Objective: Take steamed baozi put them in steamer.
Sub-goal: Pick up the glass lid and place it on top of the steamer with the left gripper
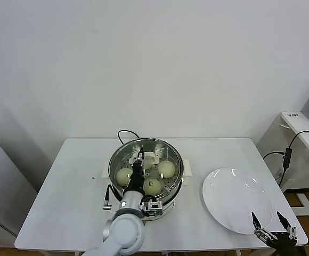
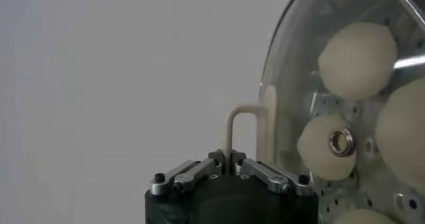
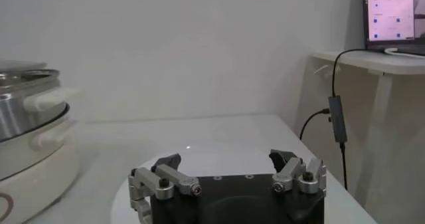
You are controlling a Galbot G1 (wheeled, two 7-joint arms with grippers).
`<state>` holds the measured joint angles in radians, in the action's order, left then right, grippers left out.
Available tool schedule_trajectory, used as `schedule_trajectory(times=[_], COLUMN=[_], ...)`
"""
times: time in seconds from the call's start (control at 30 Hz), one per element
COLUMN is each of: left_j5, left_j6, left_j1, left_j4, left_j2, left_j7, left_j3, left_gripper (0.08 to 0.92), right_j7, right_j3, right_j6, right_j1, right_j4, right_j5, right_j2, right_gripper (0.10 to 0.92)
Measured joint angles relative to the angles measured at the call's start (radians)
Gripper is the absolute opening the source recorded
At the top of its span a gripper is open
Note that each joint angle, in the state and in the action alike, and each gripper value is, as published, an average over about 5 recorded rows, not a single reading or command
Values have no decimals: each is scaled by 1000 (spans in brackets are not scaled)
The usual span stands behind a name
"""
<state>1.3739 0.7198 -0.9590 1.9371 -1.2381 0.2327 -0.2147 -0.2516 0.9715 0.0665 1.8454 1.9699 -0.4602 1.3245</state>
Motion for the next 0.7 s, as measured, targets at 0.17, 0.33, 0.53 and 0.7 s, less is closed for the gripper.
schedule_trajectory(times=[0.17,0.33,0.53,0.7], left_j5=[12,21,27,9], left_j6=[1,4,2,7], left_j1=[4,0,1,-6], left_j4=[-18,-23,-33,-22], left_j2=[-11,-16,-15,-16], left_j7=[3,3,-2,-6], left_j3=[-10,-13,-8,-4], left_gripper=[116,116,116,207], right_j7=[-1,-2,-2,-2], right_j3=[-7,-9,-11,-14], right_j6=[0,0,3,3], right_j1=[1,1,0,-3], right_j4=[3,3,5,5], right_j5=[4,5,5,5], right_j2=[4,5,5,4], right_gripper=[823,823,823,823])
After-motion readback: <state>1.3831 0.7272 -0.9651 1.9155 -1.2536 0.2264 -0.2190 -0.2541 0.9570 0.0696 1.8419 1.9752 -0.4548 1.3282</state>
